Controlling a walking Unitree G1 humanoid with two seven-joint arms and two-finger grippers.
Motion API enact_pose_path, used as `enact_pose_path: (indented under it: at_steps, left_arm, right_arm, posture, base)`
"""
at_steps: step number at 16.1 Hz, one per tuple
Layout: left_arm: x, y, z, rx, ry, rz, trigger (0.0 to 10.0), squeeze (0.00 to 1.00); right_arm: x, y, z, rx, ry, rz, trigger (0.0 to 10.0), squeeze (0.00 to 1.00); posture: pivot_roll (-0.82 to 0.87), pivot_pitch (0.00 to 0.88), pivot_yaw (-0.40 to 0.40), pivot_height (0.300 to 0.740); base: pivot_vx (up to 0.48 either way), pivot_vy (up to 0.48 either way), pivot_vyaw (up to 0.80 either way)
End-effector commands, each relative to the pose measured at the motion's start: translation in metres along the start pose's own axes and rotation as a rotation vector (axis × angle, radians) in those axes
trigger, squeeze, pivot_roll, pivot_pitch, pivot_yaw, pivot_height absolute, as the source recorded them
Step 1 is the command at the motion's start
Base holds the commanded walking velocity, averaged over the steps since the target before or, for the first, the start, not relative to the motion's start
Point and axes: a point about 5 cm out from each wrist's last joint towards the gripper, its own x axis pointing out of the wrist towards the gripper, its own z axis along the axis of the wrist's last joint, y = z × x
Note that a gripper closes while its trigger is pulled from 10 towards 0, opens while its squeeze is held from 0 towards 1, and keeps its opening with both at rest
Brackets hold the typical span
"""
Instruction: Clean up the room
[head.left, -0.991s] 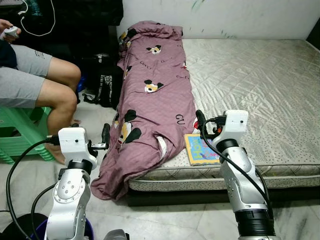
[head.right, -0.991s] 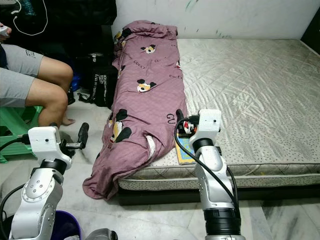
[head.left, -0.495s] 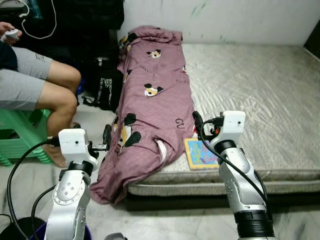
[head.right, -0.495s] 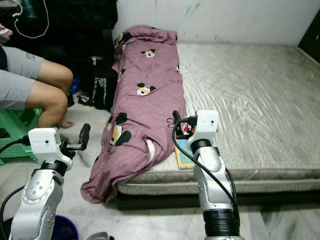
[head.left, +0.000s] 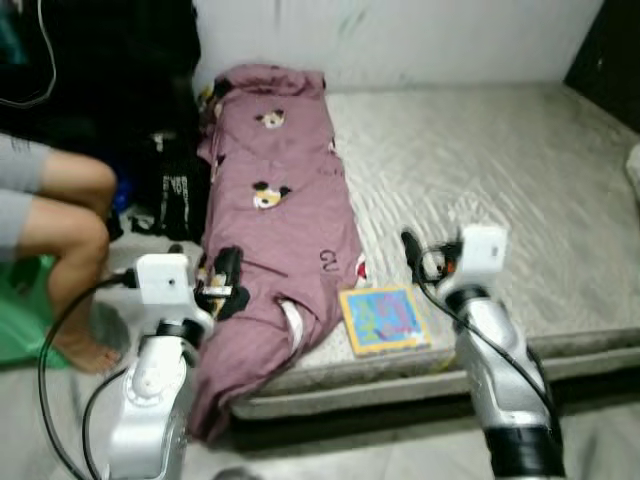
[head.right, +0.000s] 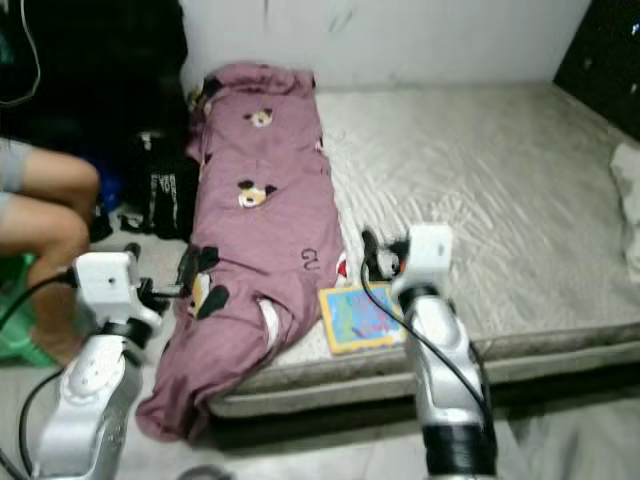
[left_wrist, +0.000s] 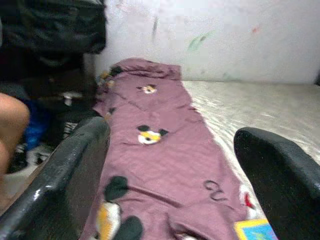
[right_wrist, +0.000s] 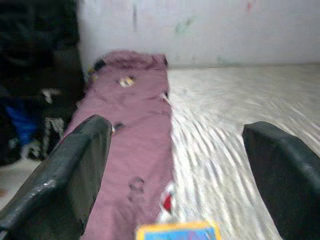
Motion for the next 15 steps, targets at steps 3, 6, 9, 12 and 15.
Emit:
enact_pose_path:
  at_steps: [3, 6, 9, 12, 15]
  left_arm:
    - [0.0010, 0.0103, 0.0001, 0.028, 0.016, 0.058, 10.0, 0.00]
    - [0.0018, 0.0087, 0.0001, 0.032, 0.017, 0.044, 10.0, 0.00]
    - [0.0020, 0.0079, 0.0002, 0.038, 0.016, 0.037, 10.0, 0.00]
    - [0.0025, 0.0069, 0.0001, 0.021, 0.012, 0.038, 10.0, 0.00]
    - [0.0024, 0.0067, 0.0003, 0.022, 0.010, 0.037, 10.0, 0.00]
  right_arm:
    - [0.0055, 0.0137, 0.0083, 0.006, -0.033, 0.052, 10.0, 0.00]
    - [0.0067, 0.0146, 0.0082, -0.007, -0.033, 0.063, 10.0, 0.00]
    - [0.0067, 0.0158, 0.0080, -0.018, -0.032, 0.067, 10.0, 0.00]
    - [0.0073, 0.0144, 0.0074, -0.015, -0.027, 0.068, 10.0, 0.00]
    - [0.0075, 0.0153, 0.0066, -0.021, -0.023, 0.072, 10.0, 0.00]
  posture:
    - [-0.04, 0.000, -0.043, 0.740]
    - [-0.04, 0.000, -0.045, 0.740]
    - [-0.04, 0.000, -0.045, 0.740]
    - [-0.04, 0.000, -0.049, 0.740]
    - [-0.04, 0.000, -0.049, 0.740]
  base:
    - [0.181, 0.000, 0.00]
    - [0.000, 0.000, 0.00]
    - [0.000, 0.000, 0.53]
    - [0.000, 0.000, 0.51]
    - [0.000, 0.000, 0.70]
